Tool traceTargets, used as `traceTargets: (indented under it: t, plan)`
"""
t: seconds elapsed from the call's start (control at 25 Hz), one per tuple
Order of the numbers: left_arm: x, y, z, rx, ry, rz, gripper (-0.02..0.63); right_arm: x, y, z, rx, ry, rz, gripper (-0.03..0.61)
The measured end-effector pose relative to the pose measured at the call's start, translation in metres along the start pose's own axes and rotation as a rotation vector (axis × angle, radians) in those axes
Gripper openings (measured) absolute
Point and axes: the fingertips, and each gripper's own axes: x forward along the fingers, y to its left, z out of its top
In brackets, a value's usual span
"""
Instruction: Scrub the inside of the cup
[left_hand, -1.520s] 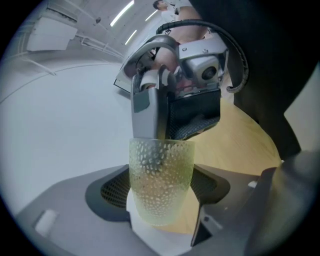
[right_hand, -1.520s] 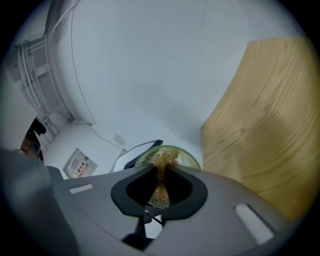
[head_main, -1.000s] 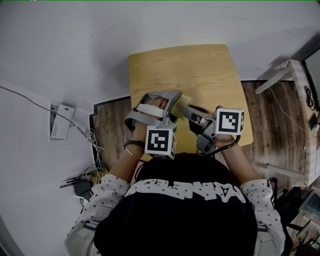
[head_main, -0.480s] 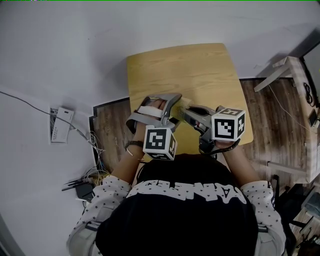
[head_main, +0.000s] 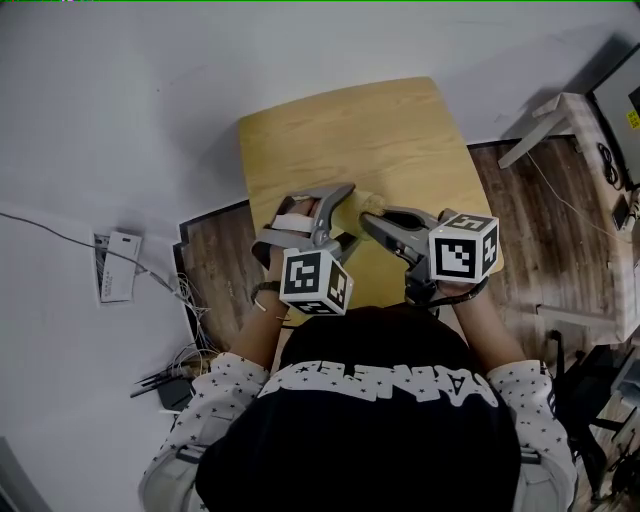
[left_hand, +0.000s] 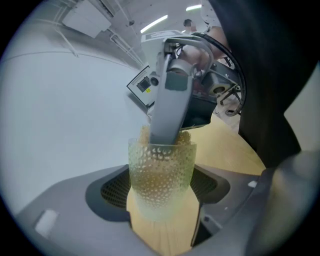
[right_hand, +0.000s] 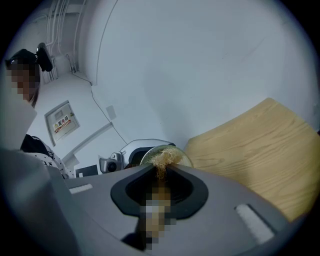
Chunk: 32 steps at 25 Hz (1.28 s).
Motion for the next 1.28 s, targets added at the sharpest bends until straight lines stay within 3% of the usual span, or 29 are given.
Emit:
traceTargets:
  t: [0.44, 0.8, 1.12, 1.28]
  plan:
    - [0.029, 0.007, 0.001, -0.153, -0.091, -0.014, 0.364, -0.042, -0.013, 0.021, 0.041, -0.125, -0.104, 0.054]
    - [0.057, 0.004, -0.015, -0.249, -0.106, -0.035, 0.364, -0.069, -0.034, 0.042, 0.056, -0.217, -0.203, 0.054]
    - [0.077, 0.008, -0.025, -0.434, -0.187, -0.037, 0.364, -0.069, -0.05, 0.043, 0.084, -0.236, -0.261, 0.054]
    - [0.092, 0.008, -0.036, -0.483, -0.205, -0.056, 0.364, -0.065, -0.061, 0.046, 0.093, -0.244, -0.299, 0.055]
